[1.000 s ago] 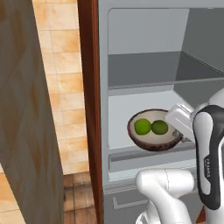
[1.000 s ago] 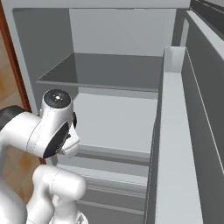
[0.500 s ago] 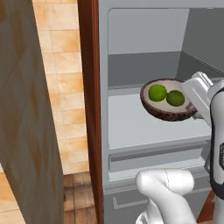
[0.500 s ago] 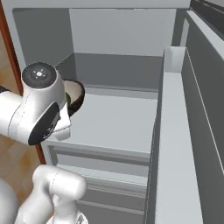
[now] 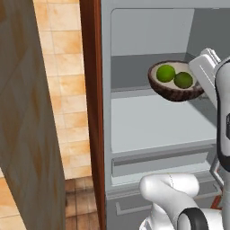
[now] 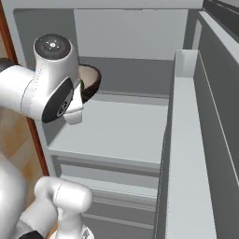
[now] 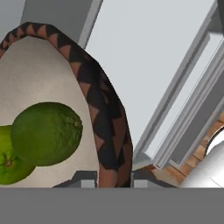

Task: Place the bowl with the limes on the top shelf of the fridge. Place the bowl with the steak and chicken drumstick on the second highest shelf of the fridge.

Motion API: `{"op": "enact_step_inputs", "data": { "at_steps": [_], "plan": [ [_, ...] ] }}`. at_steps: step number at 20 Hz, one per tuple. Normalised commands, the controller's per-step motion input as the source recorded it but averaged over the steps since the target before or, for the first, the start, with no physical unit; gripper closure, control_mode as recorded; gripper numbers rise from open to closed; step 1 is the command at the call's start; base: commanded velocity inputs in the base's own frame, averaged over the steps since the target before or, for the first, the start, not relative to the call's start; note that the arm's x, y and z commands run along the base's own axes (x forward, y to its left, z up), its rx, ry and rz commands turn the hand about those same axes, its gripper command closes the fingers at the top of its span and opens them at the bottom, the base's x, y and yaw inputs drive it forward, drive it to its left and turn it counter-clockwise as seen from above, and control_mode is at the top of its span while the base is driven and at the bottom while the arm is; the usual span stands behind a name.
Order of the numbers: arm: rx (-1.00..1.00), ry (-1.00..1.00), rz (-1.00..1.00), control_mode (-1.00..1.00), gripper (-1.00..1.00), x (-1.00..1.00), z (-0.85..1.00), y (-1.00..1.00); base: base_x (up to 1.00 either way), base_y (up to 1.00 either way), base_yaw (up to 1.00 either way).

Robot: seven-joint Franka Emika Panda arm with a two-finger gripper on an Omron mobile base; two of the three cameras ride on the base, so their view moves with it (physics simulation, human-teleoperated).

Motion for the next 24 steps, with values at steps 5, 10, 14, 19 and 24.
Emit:
{"op": "enact_step_inputs", "data": {
  "at_steps": [5,10,14,19,24],
  "plan": [
    [0.07,-0.01,-0.05,-1.0,1.0,1.0,0.06,-0.01,0.0,0.0,0.0],
    [0.12,-0.05,-0.11,-1.0,1.0,1.0,-0.01,0.0,0.0,0.0,0.0],
    [0.01,-0.02,-0.11,-1.0,1.0,1.0,-0.03,0.0,0.0,0.0,0.0],
    [0.0,0.0,-0.08,-1.0,1.0,1.0,-0.29,0.0,0.0,0.0,0.0],
    [0.0,0.0,-0.07,-1.0,1.0,1.0,-0.42,0.0,0.0,0.0,0.0]
  ]
}}
